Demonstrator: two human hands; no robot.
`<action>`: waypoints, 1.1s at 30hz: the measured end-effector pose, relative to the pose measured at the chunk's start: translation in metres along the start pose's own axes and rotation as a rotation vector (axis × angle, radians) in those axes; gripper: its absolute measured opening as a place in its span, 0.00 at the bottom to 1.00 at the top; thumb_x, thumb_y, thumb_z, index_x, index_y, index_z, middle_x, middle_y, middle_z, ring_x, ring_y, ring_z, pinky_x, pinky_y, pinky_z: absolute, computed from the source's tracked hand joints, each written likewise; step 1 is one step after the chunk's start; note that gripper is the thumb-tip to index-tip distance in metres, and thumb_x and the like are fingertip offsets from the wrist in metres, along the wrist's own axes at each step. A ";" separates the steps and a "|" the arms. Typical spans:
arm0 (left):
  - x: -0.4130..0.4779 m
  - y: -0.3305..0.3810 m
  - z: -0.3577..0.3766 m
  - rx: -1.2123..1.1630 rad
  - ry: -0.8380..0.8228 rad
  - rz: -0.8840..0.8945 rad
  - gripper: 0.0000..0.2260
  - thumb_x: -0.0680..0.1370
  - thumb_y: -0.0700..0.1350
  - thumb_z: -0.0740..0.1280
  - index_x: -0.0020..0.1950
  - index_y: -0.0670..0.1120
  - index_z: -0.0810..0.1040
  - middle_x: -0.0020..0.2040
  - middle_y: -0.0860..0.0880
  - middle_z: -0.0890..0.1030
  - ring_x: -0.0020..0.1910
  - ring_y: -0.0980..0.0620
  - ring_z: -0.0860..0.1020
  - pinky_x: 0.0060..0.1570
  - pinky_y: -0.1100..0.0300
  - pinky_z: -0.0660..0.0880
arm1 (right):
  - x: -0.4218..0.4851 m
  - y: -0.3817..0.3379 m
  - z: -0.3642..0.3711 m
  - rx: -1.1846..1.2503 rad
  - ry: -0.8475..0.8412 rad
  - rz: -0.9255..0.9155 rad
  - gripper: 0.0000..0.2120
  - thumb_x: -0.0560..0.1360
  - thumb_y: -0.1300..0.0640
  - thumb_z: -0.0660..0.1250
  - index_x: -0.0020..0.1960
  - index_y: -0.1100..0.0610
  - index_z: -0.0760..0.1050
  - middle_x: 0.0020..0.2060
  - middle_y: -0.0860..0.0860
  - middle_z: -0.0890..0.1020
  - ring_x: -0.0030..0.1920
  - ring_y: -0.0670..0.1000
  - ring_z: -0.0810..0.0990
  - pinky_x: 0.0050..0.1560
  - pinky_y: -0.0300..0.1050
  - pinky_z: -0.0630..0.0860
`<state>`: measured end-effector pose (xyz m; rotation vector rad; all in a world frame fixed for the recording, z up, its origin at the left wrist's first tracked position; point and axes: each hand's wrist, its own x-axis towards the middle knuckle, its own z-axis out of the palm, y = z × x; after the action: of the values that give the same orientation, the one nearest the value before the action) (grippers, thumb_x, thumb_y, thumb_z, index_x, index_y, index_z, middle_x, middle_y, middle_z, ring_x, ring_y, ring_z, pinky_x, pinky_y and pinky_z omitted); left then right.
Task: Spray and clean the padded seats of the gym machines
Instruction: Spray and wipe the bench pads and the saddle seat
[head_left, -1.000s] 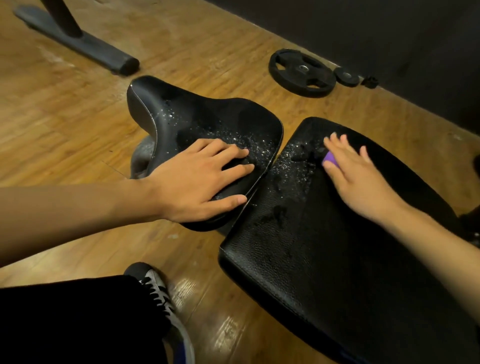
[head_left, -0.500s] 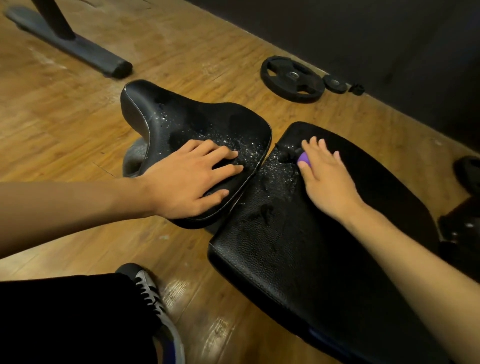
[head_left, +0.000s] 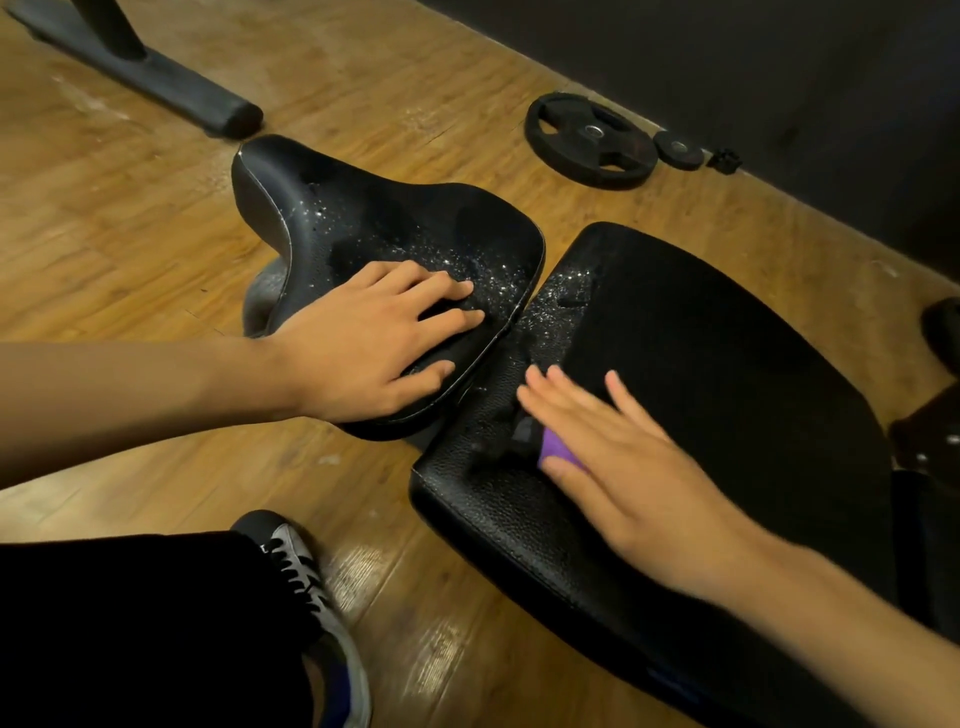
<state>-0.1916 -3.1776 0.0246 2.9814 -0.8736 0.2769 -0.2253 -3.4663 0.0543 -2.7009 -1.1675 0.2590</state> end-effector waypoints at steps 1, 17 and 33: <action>0.000 0.000 0.000 -0.002 0.001 0.001 0.27 0.82 0.60 0.50 0.77 0.49 0.69 0.75 0.45 0.70 0.68 0.43 0.70 0.69 0.45 0.67 | 0.010 0.015 -0.002 -0.007 0.011 0.026 0.29 0.83 0.41 0.47 0.81 0.50 0.55 0.80 0.43 0.55 0.79 0.38 0.46 0.79 0.45 0.37; 0.003 -0.007 0.001 -0.035 0.028 0.032 0.26 0.81 0.60 0.55 0.74 0.49 0.73 0.73 0.46 0.72 0.65 0.44 0.71 0.65 0.47 0.66 | 0.135 0.121 -0.044 -0.085 0.156 0.487 0.26 0.85 0.50 0.53 0.81 0.54 0.53 0.80 0.55 0.57 0.81 0.53 0.50 0.79 0.58 0.41; -0.003 -0.001 -0.001 0.003 -0.004 0.028 0.26 0.84 0.58 0.48 0.79 0.49 0.67 0.77 0.46 0.69 0.73 0.43 0.68 0.71 0.46 0.65 | -0.003 -0.062 0.006 0.082 -0.056 0.091 0.26 0.85 0.46 0.48 0.82 0.46 0.47 0.80 0.39 0.47 0.77 0.35 0.36 0.79 0.43 0.37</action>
<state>-0.1935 -3.1749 0.0251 2.9755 -0.9172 0.2724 -0.2720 -3.4259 0.0634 -2.6943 -1.0266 0.3895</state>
